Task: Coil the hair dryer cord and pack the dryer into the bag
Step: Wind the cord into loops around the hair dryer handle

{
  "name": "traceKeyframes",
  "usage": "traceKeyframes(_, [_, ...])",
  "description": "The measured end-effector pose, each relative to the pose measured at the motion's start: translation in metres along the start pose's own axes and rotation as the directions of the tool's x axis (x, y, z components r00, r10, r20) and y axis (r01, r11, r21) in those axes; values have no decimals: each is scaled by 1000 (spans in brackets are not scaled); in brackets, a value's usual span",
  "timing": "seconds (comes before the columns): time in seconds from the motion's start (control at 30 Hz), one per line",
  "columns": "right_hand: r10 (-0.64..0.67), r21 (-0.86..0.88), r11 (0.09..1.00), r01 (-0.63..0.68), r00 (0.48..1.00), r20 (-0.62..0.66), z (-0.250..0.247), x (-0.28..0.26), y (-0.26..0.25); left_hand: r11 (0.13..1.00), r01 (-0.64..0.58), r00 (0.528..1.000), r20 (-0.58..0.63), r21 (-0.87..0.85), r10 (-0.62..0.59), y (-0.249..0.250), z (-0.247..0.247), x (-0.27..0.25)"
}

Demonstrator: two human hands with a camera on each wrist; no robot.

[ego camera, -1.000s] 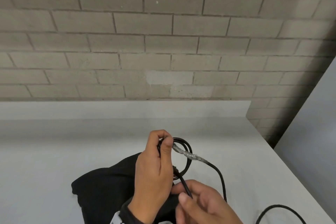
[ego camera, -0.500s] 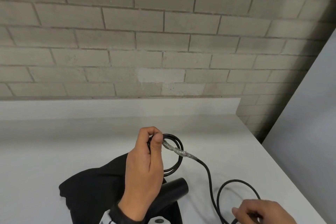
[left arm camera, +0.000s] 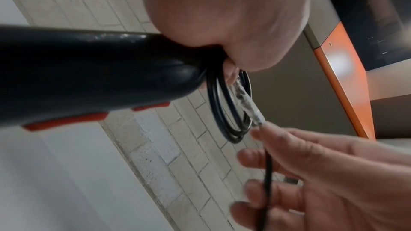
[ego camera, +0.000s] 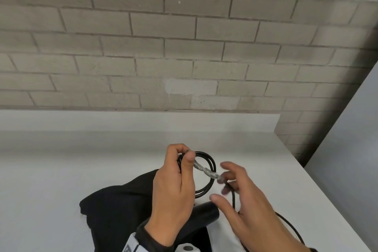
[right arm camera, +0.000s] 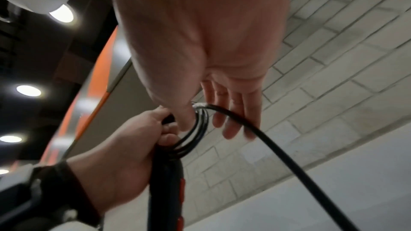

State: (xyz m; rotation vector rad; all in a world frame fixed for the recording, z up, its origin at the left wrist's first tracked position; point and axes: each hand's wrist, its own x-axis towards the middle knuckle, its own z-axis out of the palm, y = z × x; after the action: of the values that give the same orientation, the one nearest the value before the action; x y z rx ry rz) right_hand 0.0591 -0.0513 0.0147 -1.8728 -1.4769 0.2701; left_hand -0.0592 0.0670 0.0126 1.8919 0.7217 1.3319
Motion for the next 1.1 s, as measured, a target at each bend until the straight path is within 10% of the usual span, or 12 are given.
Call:
traceKeyframes(0.3, [-483,-256,859,443,868,-117,-48,22,-44,974,-69,996,-41,216,80,7,7,-5])
traceKeyframes(0.67, [-266,272,929,252,964,16,-51,64,-61,985,-162,986,-19,62,163,14,-1,-14])
traceKeyframes(1.1, [48,730,683,-2,998,-41,-8,36,-34,997,-64,997,-50,-37,62,10,-1,-16])
